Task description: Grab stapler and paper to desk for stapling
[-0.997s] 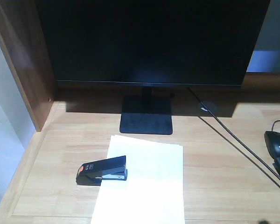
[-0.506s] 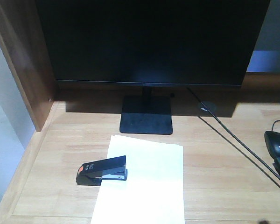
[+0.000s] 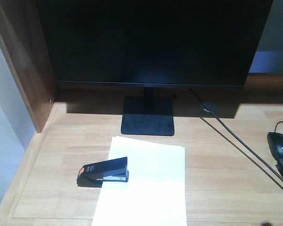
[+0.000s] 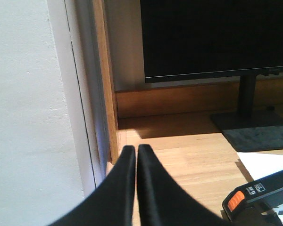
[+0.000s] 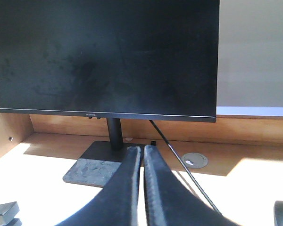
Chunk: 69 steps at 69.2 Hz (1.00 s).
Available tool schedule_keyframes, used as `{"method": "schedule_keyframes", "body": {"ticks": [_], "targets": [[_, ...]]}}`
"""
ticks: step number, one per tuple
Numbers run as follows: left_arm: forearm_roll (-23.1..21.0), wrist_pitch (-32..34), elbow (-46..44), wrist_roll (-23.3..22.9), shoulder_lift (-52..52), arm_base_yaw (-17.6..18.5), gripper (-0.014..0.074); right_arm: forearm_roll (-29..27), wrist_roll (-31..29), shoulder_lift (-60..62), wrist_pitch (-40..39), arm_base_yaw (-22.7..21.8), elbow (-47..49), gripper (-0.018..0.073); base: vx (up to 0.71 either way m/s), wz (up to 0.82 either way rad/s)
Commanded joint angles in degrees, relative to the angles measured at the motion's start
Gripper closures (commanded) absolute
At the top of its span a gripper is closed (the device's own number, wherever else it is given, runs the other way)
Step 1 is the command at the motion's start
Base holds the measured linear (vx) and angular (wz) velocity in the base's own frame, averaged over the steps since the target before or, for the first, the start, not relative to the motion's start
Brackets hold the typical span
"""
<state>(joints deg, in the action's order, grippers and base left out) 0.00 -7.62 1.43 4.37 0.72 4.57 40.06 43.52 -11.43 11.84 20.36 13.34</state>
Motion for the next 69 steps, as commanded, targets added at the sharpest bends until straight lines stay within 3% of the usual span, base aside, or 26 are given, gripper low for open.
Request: {"method": "schedule_keyframes", "body": {"ticks": [1,8,12,23,31,39,58,69], "targets": [[-0.83,4.81,1.37,-0.51,0.80,-0.07,0.0603,1.35,-0.56,-0.49,-3.21,-0.05,1.61,0.0564,0.00,0.00],[-0.83,4.76,1.37,-0.51,0.80,-0.07,0.0603,-0.33,-1.11,-0.49,-3.32,-0.05,1.61,0.0564,0.00,0.00],[-0.83,4.76,1.37,-0.51,0.80,-0.07,0.0603,-4.71,-4.90,-0.49,-2.73,-0.05,1.61,0.0564,0.00,0.00],[-0.83,4.76,1.37,-0.51,0.80,-0.07,0.0603,-24.84,-26.92,-0.49,-2.20,-0.05,1.61,0.0564,0.00,0.00],[-0.83,4.76,1.37,-0.51,0.80,-0.07,0.0603,-33.84,-38.54,-0.49,-2.20,-0.11,1.61,0.0564,0.00,0.00],[-0.83,4.76,1.37,-0.51,0.80,-0.07,0.0603,-35.05,-39.34,-0.49,-2.20,-2.99,1.61,0.0564,0.00,0.00],[-0.83,4.76,1.37,-0.51,0.80,-0.07,0.0603,-39.51,-39.47,4.48,-5.33,-17.52,-6.04,0.0564,0.00,0.00],[-0.83,4.76,1.37,-0.51,0.80,-0.07,0.0603,-39.53,-39.53,11.22,-6.69,-20.79,-12.56,0.0564,0.00,0.00]]}}
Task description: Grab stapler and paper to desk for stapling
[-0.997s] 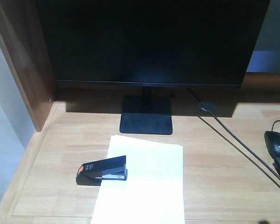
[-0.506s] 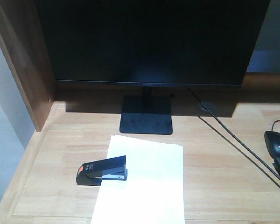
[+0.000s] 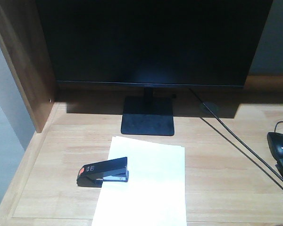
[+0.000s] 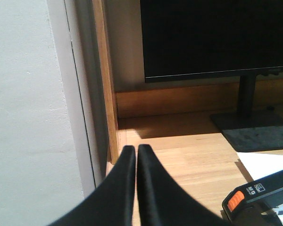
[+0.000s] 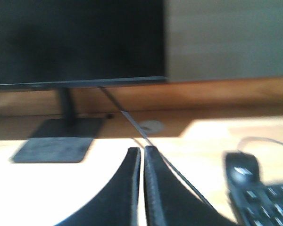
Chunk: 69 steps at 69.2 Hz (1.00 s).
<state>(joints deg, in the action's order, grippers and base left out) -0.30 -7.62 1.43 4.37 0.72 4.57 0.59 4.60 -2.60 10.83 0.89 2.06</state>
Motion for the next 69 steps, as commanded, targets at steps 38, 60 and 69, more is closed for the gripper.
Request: {"method": "schedule_keyframes", "body": {"ticks": [38,60,69], "targets": [[-0.52,4.63,1.37,-0.51,0.80,-0.07,0.0603,0.10,-0.60,3.79,-5.64,-1.11,-4.40,0.0564,0.00,0.00],[-0.52,4.63,1.37,-0.51,0.80,-0.07,0.0603,0.10,-0.60,3.79,-5.64,-1.11,-4.40,0.0564,0.00,0.00],[-0.52,4.63,1.37,-0.51,0.80,-0.07,0.0603,0.10,-0.60,3.79,-5.64,-1.11,-4.40,0.0564,0.00,0.00]]}}
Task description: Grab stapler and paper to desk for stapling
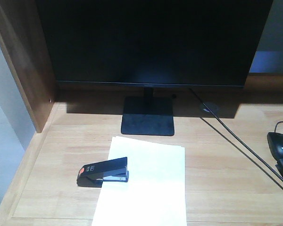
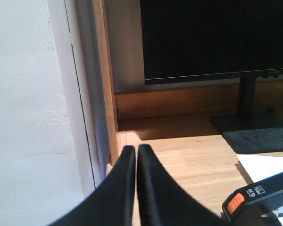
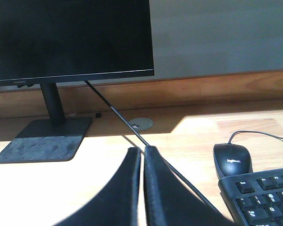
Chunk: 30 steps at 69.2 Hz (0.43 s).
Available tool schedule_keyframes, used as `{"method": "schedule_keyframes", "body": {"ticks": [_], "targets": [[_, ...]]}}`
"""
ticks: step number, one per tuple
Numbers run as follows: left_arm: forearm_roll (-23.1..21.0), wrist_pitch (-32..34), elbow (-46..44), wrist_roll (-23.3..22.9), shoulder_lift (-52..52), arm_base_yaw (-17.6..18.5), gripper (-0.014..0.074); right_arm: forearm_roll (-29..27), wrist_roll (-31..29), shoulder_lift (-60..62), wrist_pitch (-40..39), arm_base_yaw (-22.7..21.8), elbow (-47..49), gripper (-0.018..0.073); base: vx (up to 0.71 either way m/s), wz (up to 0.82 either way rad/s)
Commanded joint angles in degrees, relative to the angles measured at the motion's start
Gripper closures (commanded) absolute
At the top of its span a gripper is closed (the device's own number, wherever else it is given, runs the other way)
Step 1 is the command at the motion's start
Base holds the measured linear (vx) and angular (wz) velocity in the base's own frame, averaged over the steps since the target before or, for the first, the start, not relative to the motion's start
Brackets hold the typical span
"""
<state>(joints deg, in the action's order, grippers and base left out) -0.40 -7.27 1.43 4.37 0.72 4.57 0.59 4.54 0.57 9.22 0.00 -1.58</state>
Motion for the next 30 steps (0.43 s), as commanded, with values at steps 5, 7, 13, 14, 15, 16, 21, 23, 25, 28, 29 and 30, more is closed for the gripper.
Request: {"method": "schedule_keyframes", "body": {"ticks": [5,7,13,14,15,16,21,23,25,28,29,30], "targets": [[-0.42,4.28,1.37,-0.51,0.80,-0.07,0.0603,0.10,-0.55,0.62,-4.02,-0.22,-0.76,0.0564,0.00,0.00],[-0.42,4.28,1.37,-0.51,0.80,-0.07,0.0603,0.10,-0.55,0.62,-4.02,-0.22,-0.76,0.0564,0.00,0.00],[-0.42,4.28,1.37,-0.51,0.80,-0.07,0.0603,0.10,-0.55,0.62,-4.02,-0.22,-0.76,0.0564,0.00,0.00],[-0.42,4.28,1.37,-0.51,0.80,-0.07,0.0603,0.10,-0.55,0.62,-4.02,-0.22,-0.76,0.0564,0.00,0.00],[-0.42,4.28,1.37,-0.51,0.80,-0.07,0.0603,0.10,-0.55,0.62,-4.02,-0.22,-0.76,0.0564,0.00,0.00],[-0.42,4.28,1.37,-0.51,0.80,-0.07,0.0603,0.10,-0.55,0.62,-4.02,-0.22,-0.76,0.0564,0.00,0.00],[-0.42,4.28,1.37,-0.51,0.80,-0.07,0.0603,0.10,-0.55,0.62,-4.02,-0.22,-0.76,0.0564,0.00,0.00],[-0.42,4.28,1.37,-0.51,0.80,-0.07,0.0603,0.10,-0.55,0.62,-4.02,-0.22,-0.76,0.0564,0.00,0.00],[-0.42,4.28,1.37,-0.51,0.80,-0.07,0.0603,0.10,-0.55,0.62,-4.02,-0.22,-0.76,0.0564,0.00,0.00],[-0.42,4.28,1.37,-0.51,0.80,-0.07,0.0603,0.10,-0.55,0.62,-4.02,-0.22,-0.76,0.0564,0.00,0.00],[-0.42,4.28,1.37,-0.51,0.80,-0.07,0.0603,0.10,-0.55,0.62,-4.02,-0.22,-0.76,0.0564,0.00,0.00],[-0.42,4.28,1.37,-0.51,0.80,-0.07,0.0603,0.10,-0.55,0.62,-4.02,-0.22,-0.76,0.0564,0.00,0.00]]}}
